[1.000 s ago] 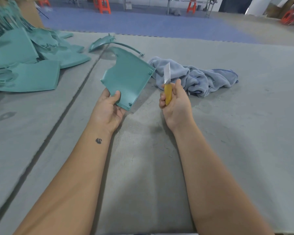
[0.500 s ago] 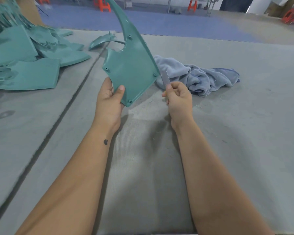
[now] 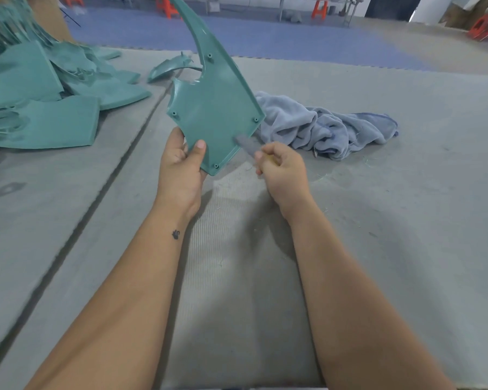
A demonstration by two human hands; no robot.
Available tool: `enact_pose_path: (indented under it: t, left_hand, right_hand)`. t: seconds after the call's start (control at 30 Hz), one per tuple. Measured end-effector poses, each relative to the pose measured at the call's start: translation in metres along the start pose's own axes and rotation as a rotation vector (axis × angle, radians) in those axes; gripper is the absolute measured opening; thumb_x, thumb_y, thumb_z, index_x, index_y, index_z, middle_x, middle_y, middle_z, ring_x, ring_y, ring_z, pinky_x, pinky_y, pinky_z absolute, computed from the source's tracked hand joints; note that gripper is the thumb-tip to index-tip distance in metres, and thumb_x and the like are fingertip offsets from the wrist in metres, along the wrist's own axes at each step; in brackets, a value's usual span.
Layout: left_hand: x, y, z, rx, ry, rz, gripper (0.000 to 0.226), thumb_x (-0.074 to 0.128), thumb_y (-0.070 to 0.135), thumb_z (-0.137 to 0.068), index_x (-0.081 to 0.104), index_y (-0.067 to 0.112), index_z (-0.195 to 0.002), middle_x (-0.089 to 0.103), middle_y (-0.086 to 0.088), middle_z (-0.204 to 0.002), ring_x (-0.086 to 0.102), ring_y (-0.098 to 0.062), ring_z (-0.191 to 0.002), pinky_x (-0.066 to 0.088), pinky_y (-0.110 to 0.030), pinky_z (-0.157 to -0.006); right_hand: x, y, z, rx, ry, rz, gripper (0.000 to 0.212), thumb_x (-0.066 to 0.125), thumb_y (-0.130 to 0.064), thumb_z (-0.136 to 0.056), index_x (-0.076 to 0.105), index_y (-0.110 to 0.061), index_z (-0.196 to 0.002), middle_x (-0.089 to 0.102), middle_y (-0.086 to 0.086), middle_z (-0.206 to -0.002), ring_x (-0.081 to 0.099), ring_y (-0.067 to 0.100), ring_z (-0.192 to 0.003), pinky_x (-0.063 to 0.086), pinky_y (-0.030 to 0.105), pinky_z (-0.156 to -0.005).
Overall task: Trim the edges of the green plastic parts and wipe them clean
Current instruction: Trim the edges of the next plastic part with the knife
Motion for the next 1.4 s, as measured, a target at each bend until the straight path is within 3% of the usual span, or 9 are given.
enact_pose_path:
  t: [0.13, 0.37, 0.5, 0.63, 0.77, 0.87, 0.97, 1.3, 1.4]
  left_hand:
    - [0.002, 0.0, 0.001, -0.013, -0.003, 0.013, 0.035, 0.036, -0.007, -0.1, 0.051, 0.016, -0.122, 0.067, 0.003, -0.11, 0.066, -0.011, -0.1, 0.054, -0.032, -0.088]
    - [-0.003, 0.003, -0.002, -0.066, 0.083, 0.242, 0.033, 0.036, -0.004, -0.101, 0.053, 0.021, -0.114, 0.065, 0.0, -0.109, 0.064, -0.016, -0.099, 0.055, -0.034, -0.088]
    - [-0.008, 0.004, -0.003, -0.113, 0.126, 0.334, 0.034, 0.036, -0.004, -0.101, 0.054, 0.021, -0.115, 0.067, 0.0, -0.112, 0.066, -0.018, -0.1, 0.057, -0.034, -0.084]
    - [-0.013, 0.007, -0.004, -0.062, 0.139, 0.328, 0.037, 0.035, -0.006, -0.1, 0.051, 0.018, -0.123, 0.066, 0.0, -0.113, 0.065, -0.018, -0.104, 0.054, -0.036, -0.091]
    - [-0.012, 0.01, -0.005, -0.072, 0.143, 0.269, 0.036, 0.035, -0.006, -0.099, 0.053, 0.016, -0.121, 0.067, -0.002, -0.111, 0.065, -0.02, -0.102, 0.055, -0.038, -0.09]
    - [-0.011, 0.008, -0.005, -0.212, 0.14, 0.212, 0.031, 0.037, -0.003, -0.099, 0.062, 0.014, -0.105, 0.072, -0.003, -0.094, 0.069, -0.018, -0.084, 0.057, -0.028, -0.067]
    - [-0.005, 0.004, -0.001, -0.304, 0.057, 0.096, 0.029, 0.038, -0.002, -0.098, 0.063, 0.011, -0.104, 0.072, -0.004, -0.091, 0.071, -0.015, -0.076, 0.056, -0.024, -0.06]
    - [-0.002, -0.001, 0.002, -0.338, -0.02, 0.113, 0.029, 0.034, 0.0, -0.1, 0.062, 0.006, -0.107, 0.075, -0.006, -0.085, 0.072, -0.016, -0.073, 0.056, -0.025, -0.059]
    - [0.0, -0.005, 0.003, -0.322, 0.009, 0.073, 0.033, 0.035, 0.0, -0.1, 0.052, 0.005, -0.128, 0.074, -0.006, -0.097, 0.072, -0.018, -0.087, 0.058, -0.03, -0.071]
  right_hand:
    - [-0.005, -0.002, 0.001, 0.025, 0.047, -0.104, 0.024, 0.054, -0.013, -0.098, 0.055, -0.026, -0.077, 0.054, -0.004, -0.06, 0.043, 0.008, -0.051, 0.038, 0.02, -0.051]
    - [0.009, -0.009, 0.008, -0.072, -0.287, 0.244, 0.027, 0.063, -0.014, -0.092, 0.061, -0.034, -0.074, 0.056, -0.004, -0.061, 0.051, 0.009, -0.06, 0.043, 0.028, -0.065]
    - [0.005, -0.015, 0.008, -0.072, -0.123, 0.193, 0.021, 0.063, -0.017, -0.089, 0.06, -0.026, -0.071, 0.053, -0.006, -0.06, 0.046, 0.009, -0.058, 0.041, 0.028, -0.063]
    - [-0.001, -0.013, 0.006, -0.065, -0.035, 0.492, 0.021, 0.057, -0.019, -0.086, 0.056, -0.023, -0.065, 0.057, -0.003, -0.063, 0.054, 0.022, -0.075, 0.039, 0.038, -0.083]
    - [0.0, -0.012, 0.005, -0.084, 0.015, 0.836, 0.036, 0.05, -0.038, -0.094, 0.068, -0.019, -0.07, 0.062, -0.004, -0.078, 0.046, 0.02, -0.092, 0.024, 0.036, -0.082]
    - [0.0, -0.023, 0.007, -0.031, 0.036, 0.222, 0.047, 0.036, -0.047, -0.102, 0.071, -0.028, -0.078, 0.067, -0.01, -0.081, 0.056, 0.002, -0.087, 0.036, 0.03, -0.089]
    - [-0.003, -0.032, 0.006, -0.042, 0.056, -0.297, 0.044, 0.039, -0.041, -0.103, 0.073, -0.03, -0.078, 0.07, -0.013, -0.074, 0.058, -0.004, -0.068, 0.042, 0.01, -0.069]
    - [0.01, -0.03, 0.009, -0.061, -0.076, -0.297, 0.008, 0.069, -0.021, -0.089, 0.068, -0.014, -0.093, 0.066, 0.006, -0.074, 0.056, 0.012, -0.066, 0.05, 0.027, -0.064]
    - [0.021, -0.031, 0.015, -0.072, -0.097, -0.265, 0.005, 0.07, -0.016, -0.088, 0.067, -0.018, -0.086, 0.062, 0.002, -0.067, 0.053, 0.012, -0.06, 0.047, 0.027, -0.058]
Point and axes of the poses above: each hand's wrist, its own z-axis away from the middle knuckle, its own x-axis out of the palm, y = z × x, the point moved 3 cm from there along -z, towards the middle knuckle
